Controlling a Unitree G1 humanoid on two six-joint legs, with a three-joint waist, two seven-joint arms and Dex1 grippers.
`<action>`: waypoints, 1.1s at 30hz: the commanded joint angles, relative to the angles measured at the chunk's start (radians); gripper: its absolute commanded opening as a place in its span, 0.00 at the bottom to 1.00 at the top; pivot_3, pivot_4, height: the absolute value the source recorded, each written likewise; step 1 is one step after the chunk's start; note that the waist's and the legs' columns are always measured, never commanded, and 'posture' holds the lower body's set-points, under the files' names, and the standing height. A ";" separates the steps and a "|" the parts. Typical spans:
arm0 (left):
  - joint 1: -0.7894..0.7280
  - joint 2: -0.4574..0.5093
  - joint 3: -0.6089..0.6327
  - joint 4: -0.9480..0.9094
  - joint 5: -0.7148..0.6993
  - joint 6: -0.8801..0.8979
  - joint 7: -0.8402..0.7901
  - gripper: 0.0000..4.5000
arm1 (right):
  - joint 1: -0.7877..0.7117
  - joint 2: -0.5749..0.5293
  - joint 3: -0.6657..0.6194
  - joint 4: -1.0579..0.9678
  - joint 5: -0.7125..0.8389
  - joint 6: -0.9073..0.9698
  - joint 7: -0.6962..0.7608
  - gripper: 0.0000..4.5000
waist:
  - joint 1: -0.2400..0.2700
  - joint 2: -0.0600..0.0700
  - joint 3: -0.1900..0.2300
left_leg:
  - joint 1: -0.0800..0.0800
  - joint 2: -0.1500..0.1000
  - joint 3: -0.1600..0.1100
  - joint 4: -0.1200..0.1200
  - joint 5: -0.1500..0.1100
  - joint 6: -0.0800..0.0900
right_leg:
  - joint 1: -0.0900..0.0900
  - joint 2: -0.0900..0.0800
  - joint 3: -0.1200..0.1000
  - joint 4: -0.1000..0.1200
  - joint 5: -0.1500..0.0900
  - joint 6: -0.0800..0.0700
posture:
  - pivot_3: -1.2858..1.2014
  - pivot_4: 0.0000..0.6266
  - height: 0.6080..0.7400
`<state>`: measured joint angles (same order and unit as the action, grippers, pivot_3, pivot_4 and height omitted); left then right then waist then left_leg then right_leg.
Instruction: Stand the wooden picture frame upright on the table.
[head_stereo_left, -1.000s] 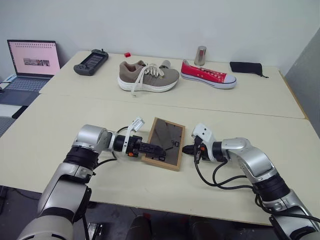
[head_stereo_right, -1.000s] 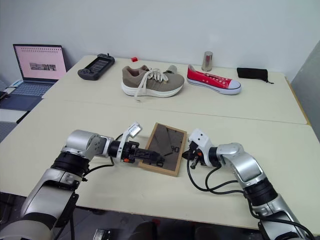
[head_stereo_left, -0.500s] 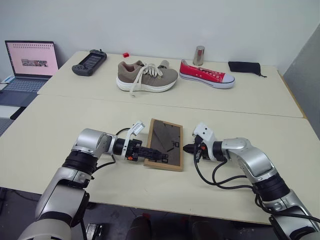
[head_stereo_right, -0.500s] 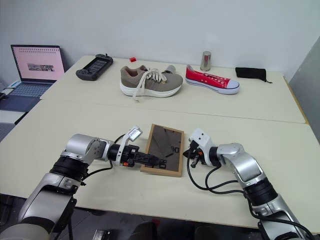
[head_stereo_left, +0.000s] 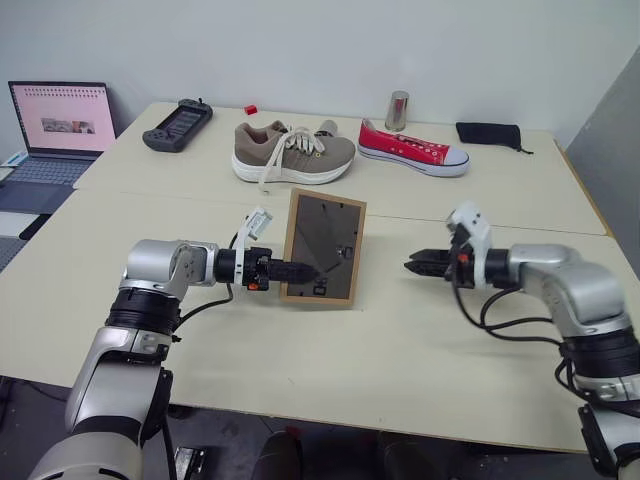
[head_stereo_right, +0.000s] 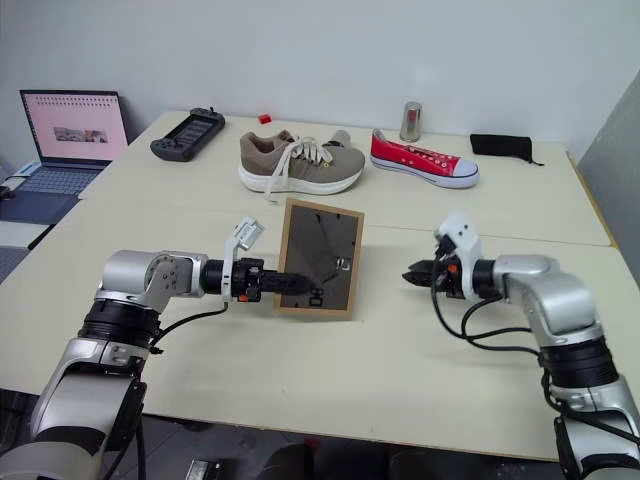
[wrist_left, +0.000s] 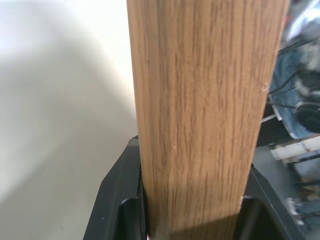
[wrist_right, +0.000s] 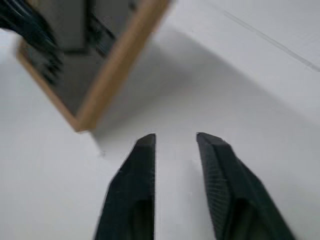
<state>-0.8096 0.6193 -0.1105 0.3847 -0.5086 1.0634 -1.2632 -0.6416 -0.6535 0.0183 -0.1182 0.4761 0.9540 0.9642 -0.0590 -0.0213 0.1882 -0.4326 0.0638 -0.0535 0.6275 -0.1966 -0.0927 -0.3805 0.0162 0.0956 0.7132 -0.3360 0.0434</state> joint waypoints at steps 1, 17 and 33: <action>0.000 -0.017 0.063 -0.090 -0.044 -0.007 0.036 0.29 | -0.100 0.086 -0.071 -0.051 0.134 0.102 -0.046 0.53 | -0.002 0.000 0.000 | 0.000 0.000 0.000 0.000 0.000 0.000 | 0.000 0.000 0.000 0.000 0.000 0.000 | 0.52 0.24 1.00; -0.003 -0.026 0.075 -0.147 -0.081 0.014 0.072 0.29 | -0.215 0.301 0.067 0.052 0.091 -0.002 -0.152 0.99 | 0.001 0.000 0.000 | -0.001 0.000 0.000 0.000 0.000 0.000 | -0.001 0.000 0.000 0.000 0.000 0.000 | 0.52 0.24 1.00; 0.053 0.017 0.119 -0.202 -0.148 0.074 0.112 0.29 | -0.128 0.058 -0.038 -0.119 0.290 0.143 -0.042 0.99 | 0.002 0.000 0.000 | -0.001 0.000 0.000 0.000 0.000 0.000 | -0.002 0.000 0.000 0.000 0.000 0.000 | 0.52 0.24 1.00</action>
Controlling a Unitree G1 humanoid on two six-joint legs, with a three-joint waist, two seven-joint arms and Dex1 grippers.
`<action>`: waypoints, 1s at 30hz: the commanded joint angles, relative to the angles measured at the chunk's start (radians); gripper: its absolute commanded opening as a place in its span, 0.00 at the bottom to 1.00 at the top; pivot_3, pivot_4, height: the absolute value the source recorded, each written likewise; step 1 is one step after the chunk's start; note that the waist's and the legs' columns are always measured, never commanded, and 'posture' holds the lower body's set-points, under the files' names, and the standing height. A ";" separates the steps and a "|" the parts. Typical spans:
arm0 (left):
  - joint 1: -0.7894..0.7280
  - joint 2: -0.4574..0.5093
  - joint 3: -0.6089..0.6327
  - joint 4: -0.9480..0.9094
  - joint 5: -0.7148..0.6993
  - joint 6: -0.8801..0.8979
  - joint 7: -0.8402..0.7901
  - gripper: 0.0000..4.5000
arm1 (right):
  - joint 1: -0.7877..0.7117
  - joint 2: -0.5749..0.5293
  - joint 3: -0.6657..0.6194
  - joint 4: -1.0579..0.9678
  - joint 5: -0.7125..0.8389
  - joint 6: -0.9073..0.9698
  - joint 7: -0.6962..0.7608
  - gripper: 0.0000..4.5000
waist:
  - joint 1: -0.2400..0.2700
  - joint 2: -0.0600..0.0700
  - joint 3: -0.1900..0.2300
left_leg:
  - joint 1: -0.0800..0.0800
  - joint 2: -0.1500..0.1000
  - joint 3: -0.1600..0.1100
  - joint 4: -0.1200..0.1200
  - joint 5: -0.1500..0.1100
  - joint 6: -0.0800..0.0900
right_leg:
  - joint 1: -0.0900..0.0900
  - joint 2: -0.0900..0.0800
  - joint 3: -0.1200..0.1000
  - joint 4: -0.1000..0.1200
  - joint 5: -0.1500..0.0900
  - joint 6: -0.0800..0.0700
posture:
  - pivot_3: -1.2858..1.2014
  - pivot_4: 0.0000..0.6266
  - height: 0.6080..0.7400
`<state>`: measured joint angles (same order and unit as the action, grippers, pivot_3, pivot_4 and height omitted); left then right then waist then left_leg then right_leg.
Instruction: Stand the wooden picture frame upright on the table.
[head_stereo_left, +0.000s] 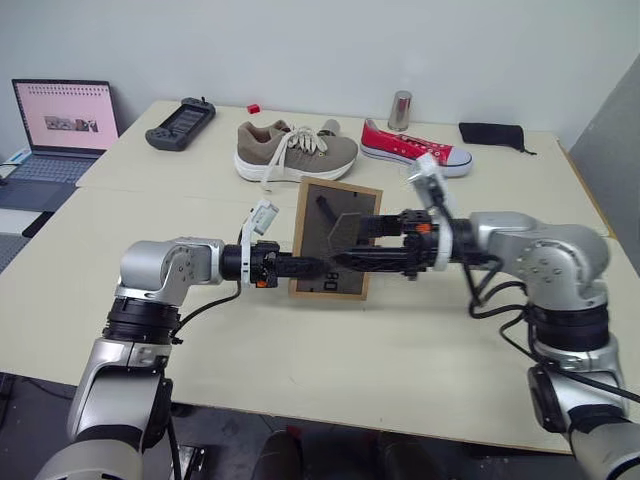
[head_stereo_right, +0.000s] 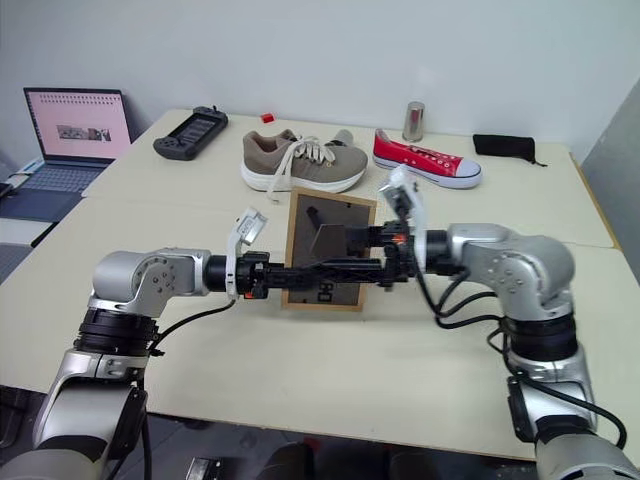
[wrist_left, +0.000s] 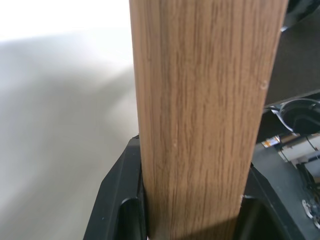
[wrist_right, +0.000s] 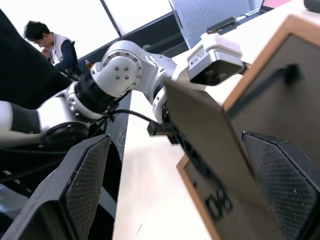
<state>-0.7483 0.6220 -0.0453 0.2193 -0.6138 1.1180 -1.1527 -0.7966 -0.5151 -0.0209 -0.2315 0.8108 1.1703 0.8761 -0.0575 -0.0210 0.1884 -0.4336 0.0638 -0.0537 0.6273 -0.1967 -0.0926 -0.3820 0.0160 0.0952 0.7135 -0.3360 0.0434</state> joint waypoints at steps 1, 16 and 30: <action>-0.009 0.013 0.061 -0.037 -0.053 0.035 0.006 0.29 | 0.047 -0.128 0.020 0.007 -0.097 -0.138 0.068 0.99 | 0.001 0.000 0.000 | 0.000 0.000 0.000 0.000 0.000 0.000 | 0.000 0.000 0.000 0.000 0.000 0.000 | 0.52 0.24 1.00; 0.001 -0.115 0.272 -0.065 -0.334 0.496 0.242 0.29 | 0.176 -0.215 0.217 0.525 -1.072 -1.911 -0.281 0.99 | -0.014 -0.001 0.000 | -0.001 0.000 0.003 0.000 0.000 0.000 | -0.003 0.000 0.002 0.000 0.000 0.000 | 0.52 0.24 1.00; 0.099 -0.045 0.210 -0.038 -0.845 0.496 0.572 0.29 | -0.038 -0.122 0.247 0.806 -1.494 -2.478 -0.681 0.99 | -0.021 -0.001 0.000 | 0.002 -0.002 0.000 0.002 0.002 -0.004 | 0.003 -0.002 0.001 0.002 0.000 0.000 | 0.52 0.24 1.00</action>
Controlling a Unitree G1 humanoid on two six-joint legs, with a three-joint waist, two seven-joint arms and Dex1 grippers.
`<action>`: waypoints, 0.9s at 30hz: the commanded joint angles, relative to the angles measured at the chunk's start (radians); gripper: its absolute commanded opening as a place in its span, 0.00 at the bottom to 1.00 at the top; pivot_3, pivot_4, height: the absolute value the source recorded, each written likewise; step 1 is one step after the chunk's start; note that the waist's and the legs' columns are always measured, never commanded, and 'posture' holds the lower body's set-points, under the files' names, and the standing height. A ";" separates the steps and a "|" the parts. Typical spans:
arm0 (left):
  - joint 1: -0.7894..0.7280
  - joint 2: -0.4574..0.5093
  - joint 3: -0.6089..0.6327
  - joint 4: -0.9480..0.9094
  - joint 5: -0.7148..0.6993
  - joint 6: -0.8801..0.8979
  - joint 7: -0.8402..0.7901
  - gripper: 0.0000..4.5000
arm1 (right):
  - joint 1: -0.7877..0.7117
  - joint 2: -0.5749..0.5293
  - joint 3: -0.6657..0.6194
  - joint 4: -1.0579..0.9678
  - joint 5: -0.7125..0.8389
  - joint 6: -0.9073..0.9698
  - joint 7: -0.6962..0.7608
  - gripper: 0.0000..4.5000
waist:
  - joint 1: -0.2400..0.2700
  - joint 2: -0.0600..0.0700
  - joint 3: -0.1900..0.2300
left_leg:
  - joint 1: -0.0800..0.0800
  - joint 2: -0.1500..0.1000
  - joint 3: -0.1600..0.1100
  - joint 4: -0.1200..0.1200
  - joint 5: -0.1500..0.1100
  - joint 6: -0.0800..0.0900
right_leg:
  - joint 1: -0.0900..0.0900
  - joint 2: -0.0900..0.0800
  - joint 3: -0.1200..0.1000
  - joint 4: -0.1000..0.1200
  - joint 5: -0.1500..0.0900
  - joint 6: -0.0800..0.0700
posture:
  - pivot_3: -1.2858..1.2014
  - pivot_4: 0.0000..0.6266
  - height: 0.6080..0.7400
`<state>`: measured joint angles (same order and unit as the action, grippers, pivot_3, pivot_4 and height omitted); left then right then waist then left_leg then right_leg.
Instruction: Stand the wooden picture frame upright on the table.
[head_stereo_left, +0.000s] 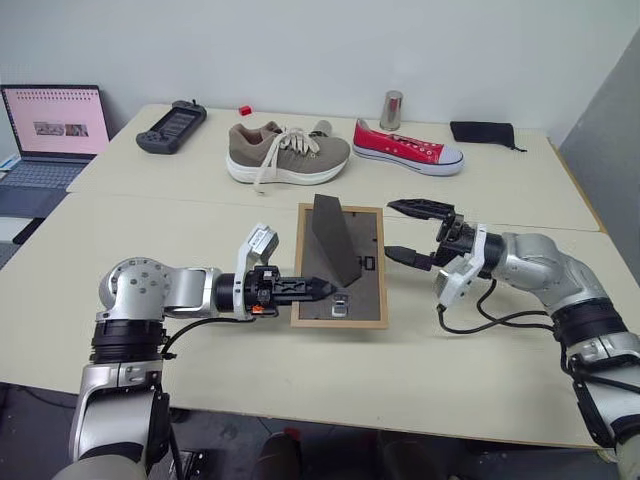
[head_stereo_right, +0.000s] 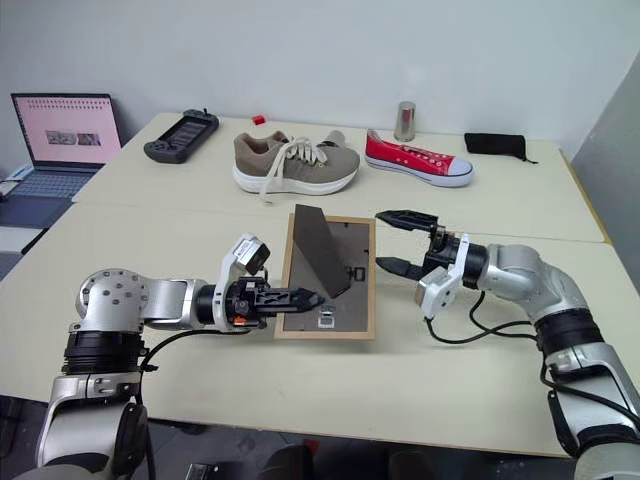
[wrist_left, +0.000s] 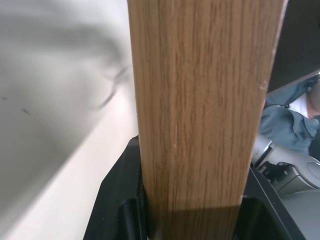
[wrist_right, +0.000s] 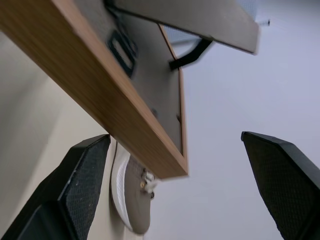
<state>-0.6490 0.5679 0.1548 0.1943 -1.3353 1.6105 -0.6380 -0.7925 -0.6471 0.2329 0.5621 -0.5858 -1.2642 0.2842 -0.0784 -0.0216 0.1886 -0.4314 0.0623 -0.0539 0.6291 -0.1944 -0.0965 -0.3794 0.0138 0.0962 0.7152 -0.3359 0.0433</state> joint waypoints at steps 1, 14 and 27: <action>0.002 0.009 0.009 -0.015 -0.149 0.004 0.078 0.29 | -0.050 0.014 -0.006 0.024 -0.131 -0.047 -0.118 0.99 | 0.000 0.000 0.000 | 0.000 0.000 0.000 0.000 0.000 0.000 | 0.000 0.000 0.000 0.000 0.000 0.000 | 0.52 0.24 1.00; 0.019 0.025 -0.018 -0.003 -0.357 -0.010 0.259 0.29 | -0.142 -0.010 0.064 0.078 -0.444 -0.022 -0.549 0.74 | -0.002 0.000 0.000 | 0.001 0.000 0.000 0.000 0.000 0.000 | 0.000 0.000 0.000 0.001 0.000 0.000 | 0.52 0.24 1.00; 0.038 0.068 -0.081 -0.012 -0.467 -0.074 0.329 0.29 | -0.160 -0.037 0.143 0.067 -0.502 0.021 -0.681 0.32 | -0.004 0.000 0.000 | 0.001 -0.001 -0.001 0.000 0.000 0.000 | 0.000 0.000 0.001 0.001 0.000 0.000 | 0.52 0.24 1.00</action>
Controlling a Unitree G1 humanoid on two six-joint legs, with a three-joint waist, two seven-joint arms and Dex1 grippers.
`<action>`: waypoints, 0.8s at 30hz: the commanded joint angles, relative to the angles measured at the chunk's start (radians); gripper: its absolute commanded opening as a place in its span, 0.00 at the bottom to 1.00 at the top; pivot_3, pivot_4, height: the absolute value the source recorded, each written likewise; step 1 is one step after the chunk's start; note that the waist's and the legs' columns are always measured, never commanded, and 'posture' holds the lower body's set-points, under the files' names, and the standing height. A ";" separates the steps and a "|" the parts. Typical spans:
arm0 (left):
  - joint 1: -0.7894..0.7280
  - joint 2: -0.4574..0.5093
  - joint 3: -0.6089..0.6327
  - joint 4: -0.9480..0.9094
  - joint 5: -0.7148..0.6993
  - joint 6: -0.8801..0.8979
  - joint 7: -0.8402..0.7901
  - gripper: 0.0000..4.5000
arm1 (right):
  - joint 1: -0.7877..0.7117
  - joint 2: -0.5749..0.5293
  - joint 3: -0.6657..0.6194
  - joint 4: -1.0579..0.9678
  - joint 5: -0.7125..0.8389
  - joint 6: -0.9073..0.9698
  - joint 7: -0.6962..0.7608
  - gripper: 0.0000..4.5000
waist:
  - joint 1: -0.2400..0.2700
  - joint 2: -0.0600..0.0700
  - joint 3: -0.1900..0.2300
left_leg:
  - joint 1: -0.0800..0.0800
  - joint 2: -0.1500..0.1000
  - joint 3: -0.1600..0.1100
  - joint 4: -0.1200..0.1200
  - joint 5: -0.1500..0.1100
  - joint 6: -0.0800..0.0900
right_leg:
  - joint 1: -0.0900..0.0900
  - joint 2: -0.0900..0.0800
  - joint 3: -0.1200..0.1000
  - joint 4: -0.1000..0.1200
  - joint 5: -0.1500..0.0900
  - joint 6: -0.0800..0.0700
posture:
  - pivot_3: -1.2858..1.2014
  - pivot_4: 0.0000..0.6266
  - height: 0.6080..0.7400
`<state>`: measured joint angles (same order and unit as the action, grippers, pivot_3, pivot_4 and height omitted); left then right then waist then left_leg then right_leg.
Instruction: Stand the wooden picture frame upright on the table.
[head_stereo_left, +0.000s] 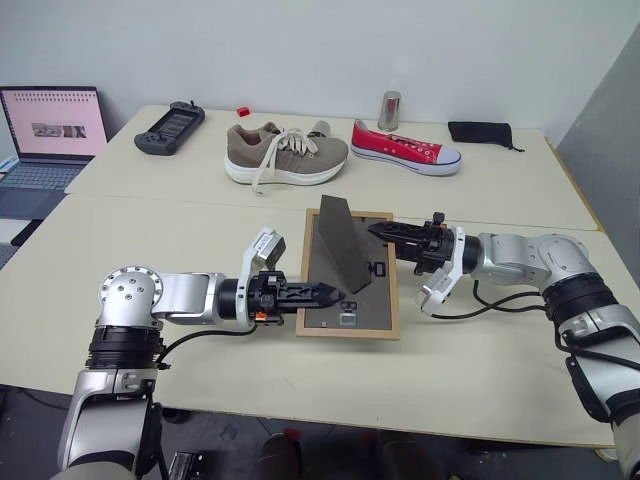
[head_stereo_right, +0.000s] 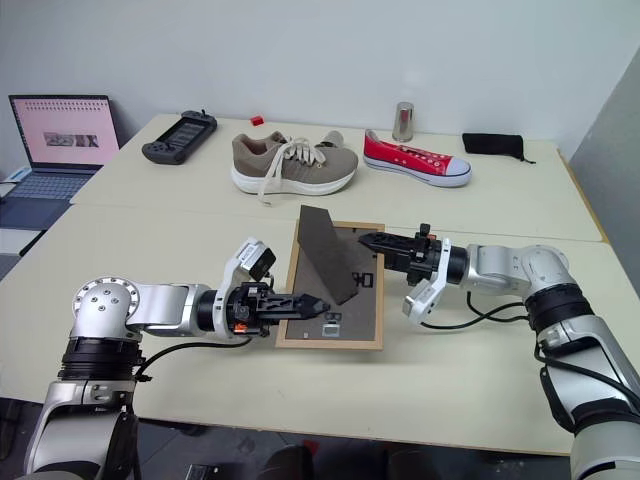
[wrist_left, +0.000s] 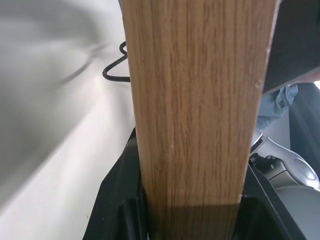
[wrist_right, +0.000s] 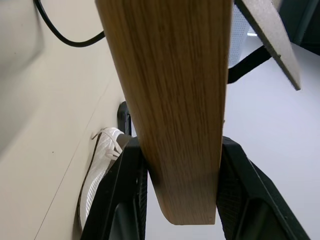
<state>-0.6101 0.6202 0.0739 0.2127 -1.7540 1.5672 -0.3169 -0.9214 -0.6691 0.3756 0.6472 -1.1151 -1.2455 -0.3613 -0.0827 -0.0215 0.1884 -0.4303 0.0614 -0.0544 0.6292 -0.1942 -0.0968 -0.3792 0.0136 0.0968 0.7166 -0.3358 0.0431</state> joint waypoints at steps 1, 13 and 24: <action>0.003 0.019 -0.004 -0.037 -0.051 -0.037 0.012 0.29 | -0.031 -0.017 0.003 -0.021 0.029 0.004 -0.037 0.32 | 0.000 0.000 0.000 | 0.000 0.000 0.000 0.000 0.000 0.000 | 0.000 0.000 0.000 0.000 0.000 0.000 | 0.52 0.24 1.00; 0.025 0.064 0.068 -0.110 0.039 -0.140 -0.043 0.70 | 0.015 -0.026 0.007 -0.016 0.124 -0.009 0.000 0.31 | -0.001 0.000 0.000 | 0.000 0.000 0.000 0.000 0.000 0.000 | 0.001 0.000 0.000 0.000 0.000 0.000 | 0.52 0.24 1.00; 0.162 0.266 0.187 -0.349 0.332 -0.304 -0.203 0.99 | 0.123 0.057 0.077 0.055 1.003 0.192 0.630 0.31 | -0.008 -0.001 0.000 | 0.003 0.001 0.000 -0.001 -0.001 0.002 | 0.005 0.000 -0.001 -0.002 0.000 0.000 | 0.52 0.24 1.00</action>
<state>-0.4843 0.8248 0.2166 -0.0271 -1.5544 1.3403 -0.4562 -0.8175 -0.6488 0.4644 0.7823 -0.5333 -1.2033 0.0346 -0.0907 -0.0230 0.1886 -0.4258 0.0632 -0.0541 0.6279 -0.1957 -0.0941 -0.3731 0.0136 0.0964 0.7142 -0.3357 0.0429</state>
